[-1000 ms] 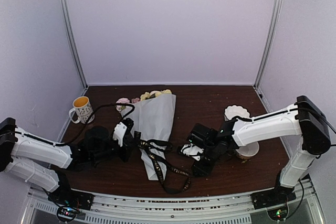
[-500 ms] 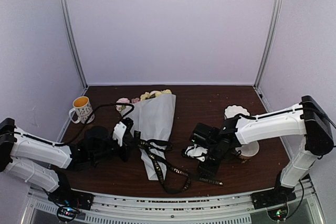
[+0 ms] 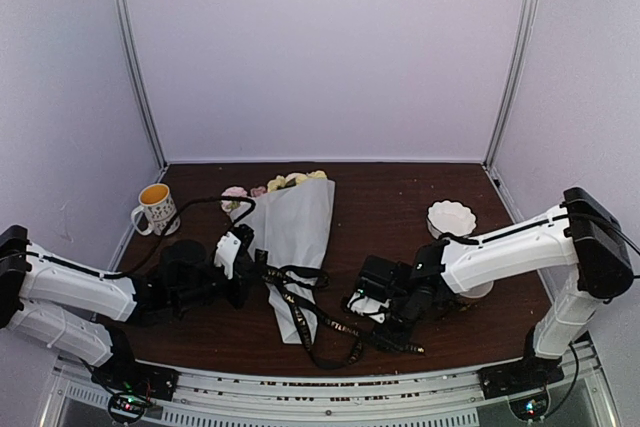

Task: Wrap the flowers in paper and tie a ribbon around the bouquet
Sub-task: Adjust the half-tied ribbon on the folded bouquet.

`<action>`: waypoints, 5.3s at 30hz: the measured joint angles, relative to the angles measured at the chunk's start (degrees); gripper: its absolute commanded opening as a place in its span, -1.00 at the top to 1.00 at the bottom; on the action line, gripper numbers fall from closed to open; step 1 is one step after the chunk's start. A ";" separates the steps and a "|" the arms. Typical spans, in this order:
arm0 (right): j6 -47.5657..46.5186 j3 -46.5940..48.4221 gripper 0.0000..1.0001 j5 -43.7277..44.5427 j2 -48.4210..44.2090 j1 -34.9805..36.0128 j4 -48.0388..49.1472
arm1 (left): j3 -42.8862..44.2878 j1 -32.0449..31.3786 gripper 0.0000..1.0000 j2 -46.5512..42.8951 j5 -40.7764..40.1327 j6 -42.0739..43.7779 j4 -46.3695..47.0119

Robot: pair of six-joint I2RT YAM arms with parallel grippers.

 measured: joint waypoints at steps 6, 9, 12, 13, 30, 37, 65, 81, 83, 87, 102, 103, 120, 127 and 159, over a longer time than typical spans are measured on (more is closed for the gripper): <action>3.87 -0.04 0.81 3.54 0.31 0.96 0.98 | 0.00 -0.02 1.00 -0.07 -0.02 0.04 -0.28; 6.19 -0.13 1.00 6.56 0.31 1.20 1.53 | 0.00 -0.02 1.00 -0.31 0.00 0.33 -0.87; 7.37 -0.44 1.00 9.01 0.13 0.39 1.92 | 0.00 -0.02 1.00 -0.66 -0.04 0.46 -1.44; 7.63 -0.68 1.00 9.75 -0.11 -0.15 2.01 | 0.00 -0.02 1.00 -0.74 -0.07 0.48 -1.49; 8.09 -3.08 1.00 10.78 -25.35 -21.94 2.05 | -0.22 0.00 1.00 -1.29 -1.31 0.63 -2.03; 6.58 -2.01 1.00 8.72 -28.87 -23.34 1.46 | -0.22 -0.02 1.00 -1.27 -1.33 0.63 -2.49; 6.14 -2.10 -0.12 -0.59 -22.86 -30.58 -2.36 | -0.09 0.00 1.00 -0.55 -1.86 1.55 -5.44; -11.04 7.28 -0.08 -7.43 -4.37 -8.24 13.33 | -0.07 0.00 1.00 -0.13 -1.20 1.55 -5.70; -12.94 7.30 -0.09 -8.04 -0.72 -8.50 16.31 | -0.07 0.00 1.00 -0.13 -1.18 1.55 -5.70; -16.02 7.30 -0.08 -8.83 5.07 -8.68 22.32 | -0.07 0.00 1.00 -0.13 -1.11 1.53 -5.70; -17.31 8.94 0.72 -5.95 11.58 -9.51 33.94 | -0.07 0.00 1.00 -0.13 -1.09 1.60 -5.77; -17.11 8.94 0.78 -5.64 11.58 -9.60 34.40 | -0.07 0.00 1.00 -0.13 -1.09 1.62 -5.77; -17.73 6.14 0.06 -5.60 7.61 -10.93 35.65 | -0.07 0.00 1.00 -0.72 -1.07 1.73 -6.05; -21.35 12.81 -0.07 -8.15 12.83 -12.59 31.41 | -0.07 0.00 1.00 -1.07 -1.11 1.73 -6.10; -16.48 8.07 1.00 -25.42 5.64 -19.17 29.03 | -0.33 0.00 1.00 -5.35 -1.09 1.97 -10.62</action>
